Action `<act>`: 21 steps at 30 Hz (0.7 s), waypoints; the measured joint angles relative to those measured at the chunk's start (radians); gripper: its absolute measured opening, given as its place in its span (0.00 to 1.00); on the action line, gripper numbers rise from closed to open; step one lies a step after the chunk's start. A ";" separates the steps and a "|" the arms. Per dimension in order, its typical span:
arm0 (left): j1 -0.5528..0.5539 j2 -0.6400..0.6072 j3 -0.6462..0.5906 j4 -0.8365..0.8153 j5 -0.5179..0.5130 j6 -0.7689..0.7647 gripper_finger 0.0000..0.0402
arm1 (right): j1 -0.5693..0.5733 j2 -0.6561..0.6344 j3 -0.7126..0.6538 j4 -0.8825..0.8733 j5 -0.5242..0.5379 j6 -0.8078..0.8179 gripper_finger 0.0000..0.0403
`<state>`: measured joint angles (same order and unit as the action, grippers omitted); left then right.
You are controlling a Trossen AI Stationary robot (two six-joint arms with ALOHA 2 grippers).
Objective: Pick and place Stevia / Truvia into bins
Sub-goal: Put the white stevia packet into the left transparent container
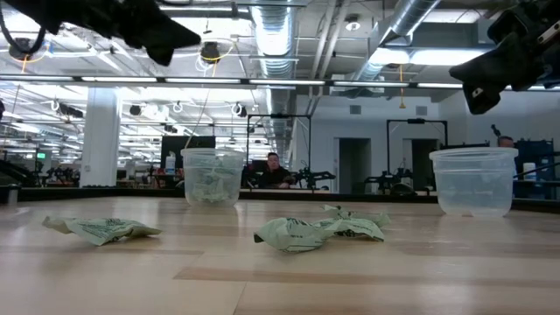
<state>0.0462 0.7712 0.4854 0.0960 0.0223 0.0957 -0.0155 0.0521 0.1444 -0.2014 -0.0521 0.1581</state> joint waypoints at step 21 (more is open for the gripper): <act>0.000 -0.281 0.000 -0.201 -0.011 -0.017 0.00 | 0.000 0.000 0.000 0.417 -0.001 0.086 0.00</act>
<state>0.0463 0.4901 0.4858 -0.1053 0.0112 0.0789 -0.0154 0.0521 0.1444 0.2154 -0.0528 0.2445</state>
